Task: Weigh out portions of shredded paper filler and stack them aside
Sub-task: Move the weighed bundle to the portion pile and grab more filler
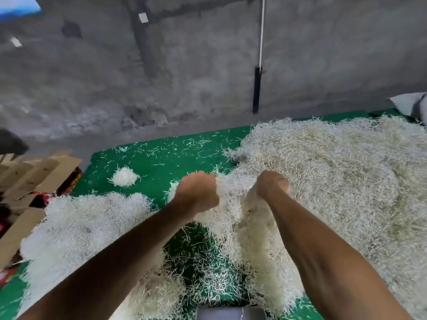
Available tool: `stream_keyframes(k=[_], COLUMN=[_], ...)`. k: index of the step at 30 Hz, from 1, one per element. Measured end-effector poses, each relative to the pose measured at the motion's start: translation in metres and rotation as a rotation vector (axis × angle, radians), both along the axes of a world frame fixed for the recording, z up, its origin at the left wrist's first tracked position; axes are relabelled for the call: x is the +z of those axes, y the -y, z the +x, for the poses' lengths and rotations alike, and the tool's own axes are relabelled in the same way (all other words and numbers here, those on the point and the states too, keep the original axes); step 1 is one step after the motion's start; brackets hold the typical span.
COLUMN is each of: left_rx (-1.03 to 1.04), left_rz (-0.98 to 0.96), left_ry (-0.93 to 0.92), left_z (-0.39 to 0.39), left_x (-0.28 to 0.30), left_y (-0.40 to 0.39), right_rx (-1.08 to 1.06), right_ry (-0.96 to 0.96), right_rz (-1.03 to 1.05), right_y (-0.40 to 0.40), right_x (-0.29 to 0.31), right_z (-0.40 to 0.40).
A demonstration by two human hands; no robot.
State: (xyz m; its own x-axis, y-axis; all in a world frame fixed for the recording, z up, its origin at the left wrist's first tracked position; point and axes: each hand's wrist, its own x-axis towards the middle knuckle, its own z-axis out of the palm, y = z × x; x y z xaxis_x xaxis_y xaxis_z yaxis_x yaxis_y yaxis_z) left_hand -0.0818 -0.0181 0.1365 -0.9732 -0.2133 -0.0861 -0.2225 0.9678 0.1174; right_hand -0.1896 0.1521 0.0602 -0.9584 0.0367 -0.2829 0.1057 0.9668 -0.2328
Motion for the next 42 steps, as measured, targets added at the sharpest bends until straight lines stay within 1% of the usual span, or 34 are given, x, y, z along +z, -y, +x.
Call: stream_keyframes(k=[1, 3, 5, 6, 8, 11, 13, 15, 16, 18, 19, 21, 23, 24, 25, 26, 27, 28, 30, 32, 33, 36, 37, 38, 40, 42], left_rx=[0.047, 0.128, 0.122, 0.108, 0.205, 0.446, 0.622, 0.780, 0.786, 0.690, 0.644, 0.586, 0.541, 0.524, 0.513, 0.539, 0.585, 0.627, 0.614, 0.631, 0.626, 0.518, 0.469, 0.423, 0.332, 0.279], left_rz=[-0.050, -0.104, -0.114, -0.056, 0.264, 0.847, 1.166, 1.472, 1.624, 1.791, 1.810, 1.805, 1.818, 1.854, 1.887, 1.877, 1.803, 1.686, 1.518, 1.441, 1.368, 1.001, 0.917, 0.878, 0.813, 0.715], left_ry=[-0.010, 0.046, 0.078, 0.052, -0.041, -0.211, -0.307, -0.393, -0.436, -0.461, -0.470, -0.488, -0.495, -0.495, -0.496, -0.509, -0.525, -0.545, -0.540, -0.485, -0.475, -0.477, -0.470, -0.449, -0.410, -0.386], left_z=[-0.001, 0.002, 0.006, 0.007, 0.009, 0.012, 0.017, 0.024, 0.028, 0.039, 0.045, 0.058, 0.072, 0.079, 0.086, 0.095, 0.103, 0.112, 0.126, 0.138, 0.146, 0.172, 0.178, 0.191, 0.203, 0.213], left_x=[-0.006, -0.010, -0.014, -0.020, -0.028, -0.014, 0.006, 0.033, 0.048, 0.076, 0.088, 0.109, 0.124, 0.128, 0.127, 0.124, 0.118, 0.111, 0.095, 0.081, 0.075, 0.058, 0.050, 0.042, 0.034, 0.025], left_y=[0.024, 0.062, 0.073, 0.071, 0.059, 0.042, 0.045, 0.055, 0.063, 0.071, 0.071, 0.063, 0.049, 0.040, 0.031, 0.021, 0.013, 0.004, -0.007, -0.008, -0.007, -0.003, -0.002, -0.001, -0.006, -0.004], right_rx=[0.002, -0.063, -0.105, -0.122, -0.160, -0.164, -0.170, -0.119, -0.072, 0.028, 0.067, 0.122, 0.075, 0.030, -0.007, -0.024, -0.015, 0.004, 0.004, 0.010, 0.024, 0.036, 0.050, 0.080, 0.184, 0.240], right_ry=[0.006, 0.027, 0.075, 0.095, 0.116, 0.126, 0.043, -0.094, -0.143, -0.168, -0.157, -0.073, 0.079, 0.156, 0.257, 0.363, 0.413, 0.403, 0.283, 0.175, 0.138, 0.058, 0.087, 0.152, 0.249, 0.265], right_rz=[0.017, -0.101, -0.400, -0.549, -0.780, -1.089, -1.187, -1.141, -1.079, -0.966, -0.956, -1.063, -1.167, -1.223, -1.326, -1.445, -1.513, -1.531, -1.459, -1.315, -1.263, -1.257, -1.262, -1.239, -1.106, -0.981], right_y=[-0.011, -0.025, -0.023, -0.017, -0.002, 0.010, 0.008, 0.004, 0.003, 0.002, 0.004, 0.019, 0.042, 0.053, 0.064, 0.073, 0.081, 0.088, 0.095, 0.096, 0.094, 0.083, 0.078, 0.076, 0.068, 0.071], right_x=[-0.004, -0.005, -0.006, -0.002, 0.005, 0.028, 0.050, 0.070, 0.080, 0.099, 0.110, 0.134, 0.152, 0.157, 0.162, 0.166, 0.170, 0.172, 0.167, 0.154, 0.146, 0.131, 0.130, 0.126, 0.128, 0.125], right_z=[-0.002, -0.006, -0.004, -0.001, 0.003, 0.010, 0.016, 0.025, 0.032, 0.051, 0.067, 0.103, 0.141, 0.158, 0.174, 0.188, 0.201, 0.211, 0.222, 0.230, 0.235, 0.246, 0.247, 0.252, 0.255, 0.264])
